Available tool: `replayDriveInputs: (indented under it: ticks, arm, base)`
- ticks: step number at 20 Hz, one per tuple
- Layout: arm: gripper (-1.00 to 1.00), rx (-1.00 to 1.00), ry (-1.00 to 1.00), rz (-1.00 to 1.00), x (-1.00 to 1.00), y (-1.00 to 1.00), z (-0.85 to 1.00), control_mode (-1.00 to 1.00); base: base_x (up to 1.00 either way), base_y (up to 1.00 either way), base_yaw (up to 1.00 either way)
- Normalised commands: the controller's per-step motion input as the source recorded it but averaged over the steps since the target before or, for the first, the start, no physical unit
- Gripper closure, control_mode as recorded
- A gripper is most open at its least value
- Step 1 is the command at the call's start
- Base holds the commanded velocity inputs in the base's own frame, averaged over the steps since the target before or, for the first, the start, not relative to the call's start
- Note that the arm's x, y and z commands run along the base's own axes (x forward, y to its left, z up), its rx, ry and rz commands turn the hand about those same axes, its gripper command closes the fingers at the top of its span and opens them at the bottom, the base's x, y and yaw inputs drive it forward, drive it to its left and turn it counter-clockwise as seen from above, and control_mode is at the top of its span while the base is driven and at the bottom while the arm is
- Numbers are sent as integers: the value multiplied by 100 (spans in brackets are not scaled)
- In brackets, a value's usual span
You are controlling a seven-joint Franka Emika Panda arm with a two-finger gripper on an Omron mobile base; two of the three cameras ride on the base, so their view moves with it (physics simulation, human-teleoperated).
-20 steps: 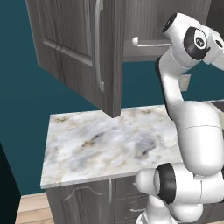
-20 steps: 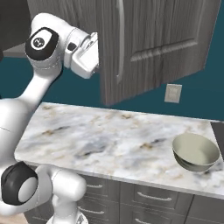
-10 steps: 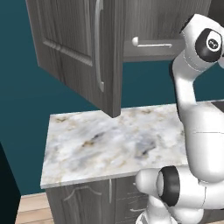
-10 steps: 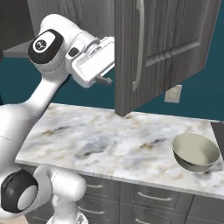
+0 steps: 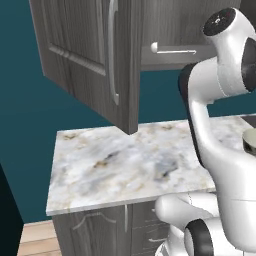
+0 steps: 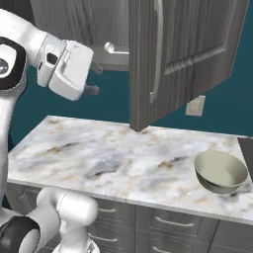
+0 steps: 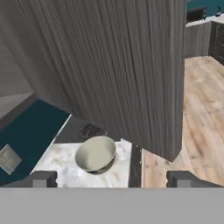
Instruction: Open the cabinet and move the ladle to the pot. Then close the cabinet.
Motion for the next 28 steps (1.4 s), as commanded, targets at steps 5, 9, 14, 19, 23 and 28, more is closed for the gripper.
replayDriveInputs:
  ticks: [5,9,14,19,23,28]
  arm:
    - [-100,11,0,81,45,34,0,-100]
    - [-100,10,0,64,74,42,0,-100]
    - [-100,2,0,36,79,48,0,-100]
    - [-100,0,0,25,65,50,0,-100]
    - [-100,0,0,21,61,42,0,-100]
    - [-100,-1,-15,19,70,28,-1,-100]
  base:
    - [0,0,0]
    - [0,0,0]
    - [0,0,0]
    - [0,0,0]
    - [0,0,0]
    - [0,0,0]
